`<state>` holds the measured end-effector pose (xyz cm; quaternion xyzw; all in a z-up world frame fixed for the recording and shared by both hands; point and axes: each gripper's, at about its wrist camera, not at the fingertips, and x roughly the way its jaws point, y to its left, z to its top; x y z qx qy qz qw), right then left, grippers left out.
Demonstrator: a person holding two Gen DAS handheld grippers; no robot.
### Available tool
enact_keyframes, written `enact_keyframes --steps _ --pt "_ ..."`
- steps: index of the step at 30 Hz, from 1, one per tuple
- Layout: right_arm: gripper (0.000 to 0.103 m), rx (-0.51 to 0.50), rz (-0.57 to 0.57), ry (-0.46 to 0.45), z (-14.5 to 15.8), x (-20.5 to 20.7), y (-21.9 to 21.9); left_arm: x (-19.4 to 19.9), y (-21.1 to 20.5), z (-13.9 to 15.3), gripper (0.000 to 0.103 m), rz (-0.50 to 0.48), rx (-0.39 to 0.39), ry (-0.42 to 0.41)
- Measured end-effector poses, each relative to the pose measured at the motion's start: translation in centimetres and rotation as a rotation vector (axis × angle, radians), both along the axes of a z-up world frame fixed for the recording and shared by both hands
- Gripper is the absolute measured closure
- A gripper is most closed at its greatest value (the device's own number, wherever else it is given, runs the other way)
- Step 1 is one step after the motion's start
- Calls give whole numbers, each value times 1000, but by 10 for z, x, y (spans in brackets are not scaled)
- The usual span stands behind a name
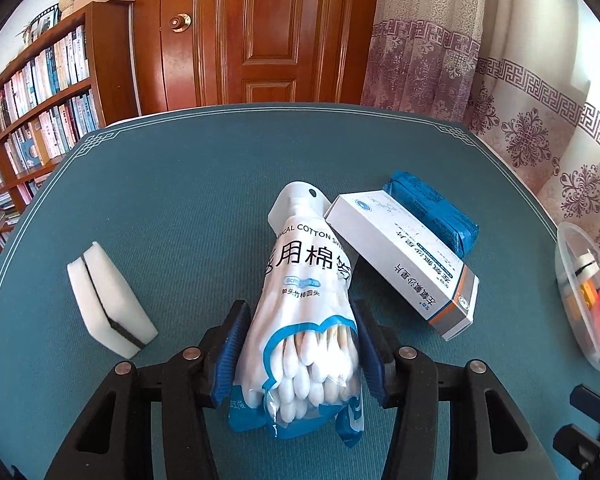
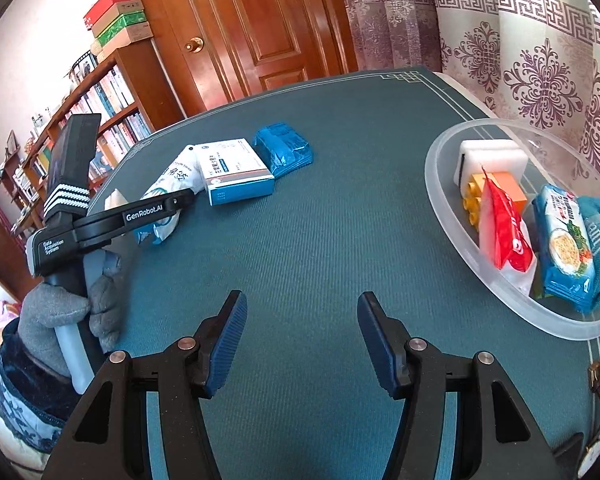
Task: Organize objects
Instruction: 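Grasp the white cotton swab bag with the left gripper while the right grasps the medicine box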
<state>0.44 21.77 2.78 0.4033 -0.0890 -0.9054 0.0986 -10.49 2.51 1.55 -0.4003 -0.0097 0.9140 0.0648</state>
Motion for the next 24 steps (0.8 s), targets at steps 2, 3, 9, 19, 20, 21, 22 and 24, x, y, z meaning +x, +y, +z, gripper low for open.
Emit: enact_keyframes --steps 2,3,9,19,20,21,22,24 --pt "44 -7 12 -5 1 -7 -3 8 -4 -1 49 5 2 -3" --pt "44 -12 17 -6 1 -11 -4 12 -6 -1 49 7 2 -6" --pt "44 -65 73 -4 4 -37 -13 32 -16 -3 49 26 5 -9" --pt "37 -37 197 47 11 -87 -49 59 -23 -2 49 59 -35 21" --pt "37 -36 202 51 12 -94 -52 61 -23 -3 49 56 -32 18" --pt "37 -37 211 57 14 -99 -54 61 -23 -4 49 54 -31 15" --pt "37 -34 223 63 15 -104 -58 61 -23 -5 49 52 -29 12" --pt "37 -19 247 69 17 -115 -66 60 -23 -8 49 49 -27 3"
